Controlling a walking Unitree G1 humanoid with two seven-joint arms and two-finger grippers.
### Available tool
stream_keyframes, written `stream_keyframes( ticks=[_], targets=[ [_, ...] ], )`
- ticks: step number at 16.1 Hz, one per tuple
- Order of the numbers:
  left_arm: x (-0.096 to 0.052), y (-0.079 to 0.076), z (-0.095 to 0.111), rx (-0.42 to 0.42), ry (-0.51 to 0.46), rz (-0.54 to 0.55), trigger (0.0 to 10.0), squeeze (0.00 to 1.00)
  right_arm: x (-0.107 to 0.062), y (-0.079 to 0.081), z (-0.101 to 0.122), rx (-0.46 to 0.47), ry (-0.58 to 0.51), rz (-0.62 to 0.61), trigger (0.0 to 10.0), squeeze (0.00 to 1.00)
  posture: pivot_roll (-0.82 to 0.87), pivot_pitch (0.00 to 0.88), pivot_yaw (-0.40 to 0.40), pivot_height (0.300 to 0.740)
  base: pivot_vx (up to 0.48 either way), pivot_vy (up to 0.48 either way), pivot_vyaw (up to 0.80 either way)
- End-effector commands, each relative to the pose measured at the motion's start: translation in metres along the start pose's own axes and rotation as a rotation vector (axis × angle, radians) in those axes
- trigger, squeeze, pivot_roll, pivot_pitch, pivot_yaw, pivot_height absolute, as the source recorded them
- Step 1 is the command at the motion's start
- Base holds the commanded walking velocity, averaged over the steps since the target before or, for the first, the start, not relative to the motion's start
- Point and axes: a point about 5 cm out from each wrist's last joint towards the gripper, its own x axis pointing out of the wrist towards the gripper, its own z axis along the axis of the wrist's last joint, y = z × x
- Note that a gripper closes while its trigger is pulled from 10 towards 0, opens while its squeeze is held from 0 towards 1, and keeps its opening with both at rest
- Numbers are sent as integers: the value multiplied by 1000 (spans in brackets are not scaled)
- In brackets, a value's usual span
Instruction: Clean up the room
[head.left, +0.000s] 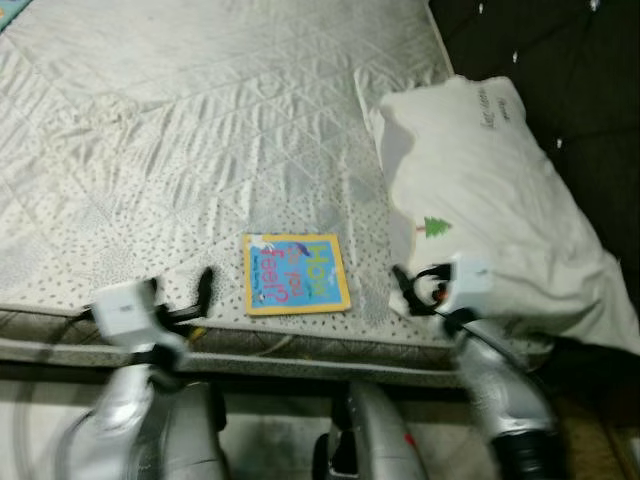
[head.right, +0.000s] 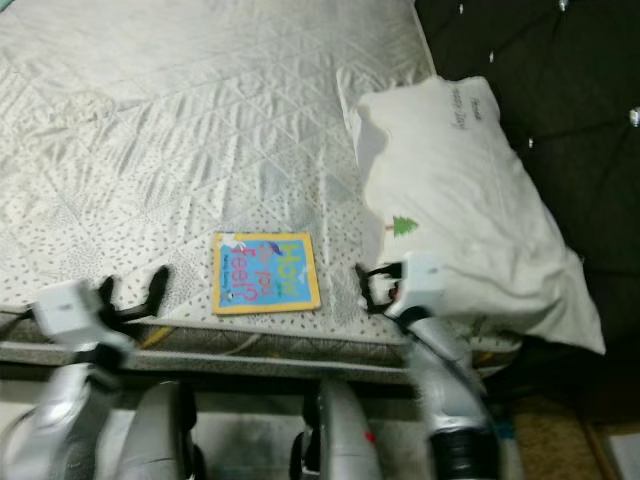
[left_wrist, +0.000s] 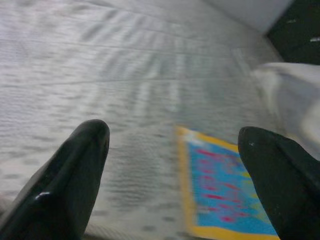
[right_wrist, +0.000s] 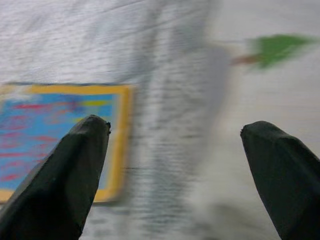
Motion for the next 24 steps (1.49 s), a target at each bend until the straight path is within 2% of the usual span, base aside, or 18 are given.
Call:
stream_keyframes(
  ticks=[1, 3, 9, 13, 17, 21, 24],
  targets=[
    [-1, -5, -2, -14, 4, -17, 10000, 0, -3, -9, -1, -8, 13, -22, 10000, 0, -19, 231, -139, 596, 461, 0, 0],
    [-1, -4, -4, -18, 14, 5, 10000, 0, -3, -9, -2, -11, 16, -22, 10000, 0, -18, 229, -140, 596, 362, 0, 0],
    [-1, 4, -8, -5, 40, 67, 10000, 0, -4, -14, -5, -38, 35, -31, 10000, 0, -19, 224, -141, 596, 0, 0, 0],
    [-6, 19, -12, 33, 64, 154, 10000, 0, -6, -20, -8, -81, 57, -35, 10000, 0, -18, 222, -146, 596, 0, 0, 0],
    [-8, 28, -11, 53, 76, 197, 10000, 0, -6, -18, -8, -78, 55, -24, 10000, 0, -18, 221, -147, 596, 0, 0, 269],
    [-17, 48, -16, 64, 121, 263, 10000, 0, -8, -26, -11, -92, 78, -40, 10000, 0, -27, 233, -155, 596, 0, 0, 0],
    [-10, 61, -23, 68, 186, 249, 10000, 0, -13, -36, -9, -120, 76, -66, 10000, 0, -67, 241, -170, 596, 0, 0, 0]
  ],
)
